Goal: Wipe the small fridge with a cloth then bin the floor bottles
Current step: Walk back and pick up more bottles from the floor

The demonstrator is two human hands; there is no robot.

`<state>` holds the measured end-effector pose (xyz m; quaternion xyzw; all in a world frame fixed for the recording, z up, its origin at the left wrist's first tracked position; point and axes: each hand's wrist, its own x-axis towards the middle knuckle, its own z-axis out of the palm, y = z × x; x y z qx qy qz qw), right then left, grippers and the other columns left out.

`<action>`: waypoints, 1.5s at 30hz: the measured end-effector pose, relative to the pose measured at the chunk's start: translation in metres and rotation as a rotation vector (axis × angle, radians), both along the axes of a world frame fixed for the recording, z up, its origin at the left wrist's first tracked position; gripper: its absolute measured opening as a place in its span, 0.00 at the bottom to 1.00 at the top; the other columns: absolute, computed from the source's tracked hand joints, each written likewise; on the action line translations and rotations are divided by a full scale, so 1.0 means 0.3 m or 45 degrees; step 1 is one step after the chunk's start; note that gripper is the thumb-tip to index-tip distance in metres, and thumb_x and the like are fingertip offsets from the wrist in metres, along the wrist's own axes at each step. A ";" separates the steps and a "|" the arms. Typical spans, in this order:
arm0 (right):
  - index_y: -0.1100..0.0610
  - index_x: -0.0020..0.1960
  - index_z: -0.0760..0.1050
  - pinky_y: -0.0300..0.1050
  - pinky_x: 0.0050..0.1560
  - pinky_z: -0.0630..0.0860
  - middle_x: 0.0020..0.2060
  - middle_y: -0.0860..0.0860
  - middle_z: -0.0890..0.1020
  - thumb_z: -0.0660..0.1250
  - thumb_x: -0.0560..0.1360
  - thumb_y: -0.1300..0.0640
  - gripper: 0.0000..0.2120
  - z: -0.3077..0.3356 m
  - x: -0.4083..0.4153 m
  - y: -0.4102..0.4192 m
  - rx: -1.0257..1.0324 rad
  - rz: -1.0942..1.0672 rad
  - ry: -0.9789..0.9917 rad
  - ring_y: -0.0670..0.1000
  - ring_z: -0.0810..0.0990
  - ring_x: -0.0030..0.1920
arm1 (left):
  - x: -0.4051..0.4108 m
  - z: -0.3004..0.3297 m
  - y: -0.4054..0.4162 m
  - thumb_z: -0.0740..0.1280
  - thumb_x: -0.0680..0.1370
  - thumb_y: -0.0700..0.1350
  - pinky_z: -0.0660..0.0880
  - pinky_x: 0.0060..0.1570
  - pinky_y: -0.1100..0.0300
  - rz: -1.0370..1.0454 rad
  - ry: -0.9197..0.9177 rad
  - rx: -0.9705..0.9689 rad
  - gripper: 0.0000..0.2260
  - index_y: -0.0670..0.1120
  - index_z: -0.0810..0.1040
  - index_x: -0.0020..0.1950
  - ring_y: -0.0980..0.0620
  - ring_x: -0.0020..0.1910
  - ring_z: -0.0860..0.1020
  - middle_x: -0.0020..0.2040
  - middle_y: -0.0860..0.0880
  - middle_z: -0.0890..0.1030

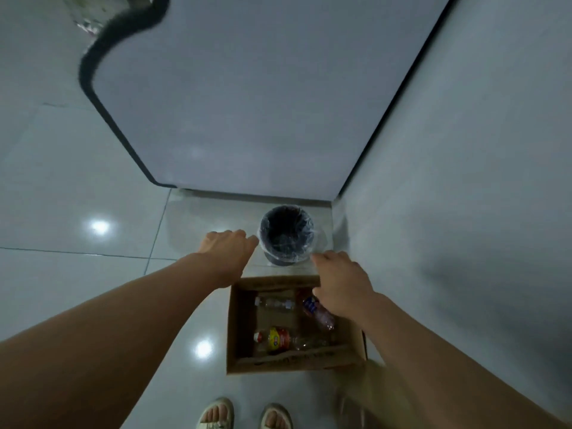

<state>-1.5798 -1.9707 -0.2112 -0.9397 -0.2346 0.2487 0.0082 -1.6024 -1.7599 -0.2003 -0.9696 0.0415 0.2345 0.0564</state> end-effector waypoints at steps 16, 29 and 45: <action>0.56 0.70 0.61 0.50 0.59 0.69 0.64 0.57 0.68 0.61 0.77 0.58 0.23 0.880 -0.204 0.474 0.088 0.334 -0.217 0.58 0.67 0.64 | -0.461 0.866 0.416 0.65 0.75 0.45 0.70 0.52 0.54 0.403 -0.233 0.000 0.21 0.48 0.65 0.67 0.46 0.59 0.75 0.61 0.47 0.74; 0.56 0.72 0.59 0.51 0.63 0.69 0.65 0.57 0.66 0.64 0.76 0.54 0.27 1.175 -0.474 1.187 0.117 0.381 -0.273 0.59 0.68 0.65 | -0.804 1.122 1.106 0.64 0.75 0.46 0.72 0.53 0.53 0.529 -0.346 0.065 0.19 0.47 0.66 0.65 0.45 0.57 0.75 0.59 0.47 0.74; 0.55 0.72 0.58 0.52 0.59 0.72 0.66 0.56 0.67 0.63 0.77 0.52 0.27 1.273 -0.376 2.004 0.203 0.491 -0.327 0.58 0.69 0.64 | -0.785 1.228 1.871 0.65 0.76 0.50 0.70 0.50 0.55 0.683 -0.502 0.066 0.22 0.48 0.64 0.68 0.46 0.58 0.75 0.59 0.48 0.74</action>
